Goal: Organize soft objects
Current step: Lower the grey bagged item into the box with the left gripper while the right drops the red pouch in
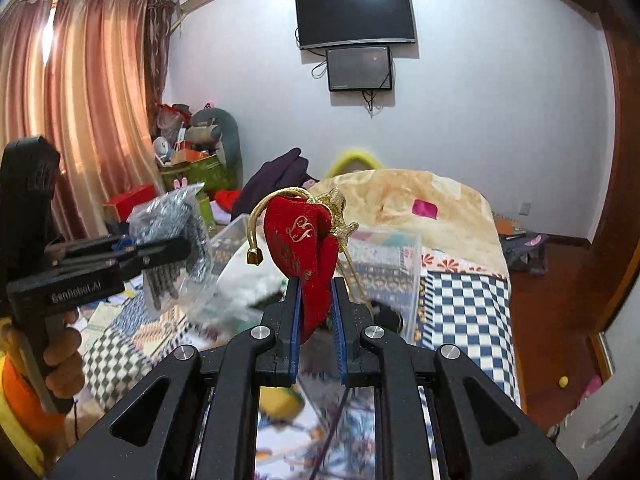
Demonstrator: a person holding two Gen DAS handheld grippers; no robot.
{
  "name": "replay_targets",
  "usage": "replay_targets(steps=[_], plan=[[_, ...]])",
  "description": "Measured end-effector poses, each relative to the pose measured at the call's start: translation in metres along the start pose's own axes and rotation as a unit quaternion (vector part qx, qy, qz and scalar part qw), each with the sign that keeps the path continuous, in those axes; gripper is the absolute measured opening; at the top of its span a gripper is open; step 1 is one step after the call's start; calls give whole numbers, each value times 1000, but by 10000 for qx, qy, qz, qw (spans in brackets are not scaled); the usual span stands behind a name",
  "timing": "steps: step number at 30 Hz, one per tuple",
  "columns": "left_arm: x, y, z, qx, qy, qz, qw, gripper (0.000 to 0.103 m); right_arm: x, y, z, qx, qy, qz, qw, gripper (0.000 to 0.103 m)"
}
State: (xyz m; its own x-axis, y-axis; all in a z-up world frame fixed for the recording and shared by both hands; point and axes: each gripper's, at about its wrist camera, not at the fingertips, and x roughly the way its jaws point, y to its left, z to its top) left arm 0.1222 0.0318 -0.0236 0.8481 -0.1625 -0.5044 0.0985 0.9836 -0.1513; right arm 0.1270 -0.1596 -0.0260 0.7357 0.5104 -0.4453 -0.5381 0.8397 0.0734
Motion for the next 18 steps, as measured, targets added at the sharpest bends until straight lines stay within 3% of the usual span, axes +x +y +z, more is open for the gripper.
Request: replay_targets(steps=[18], plan=[[74,7,-3,-82,661,119,9977,30,65,-5,-4,221,672,-203,9973,13]])
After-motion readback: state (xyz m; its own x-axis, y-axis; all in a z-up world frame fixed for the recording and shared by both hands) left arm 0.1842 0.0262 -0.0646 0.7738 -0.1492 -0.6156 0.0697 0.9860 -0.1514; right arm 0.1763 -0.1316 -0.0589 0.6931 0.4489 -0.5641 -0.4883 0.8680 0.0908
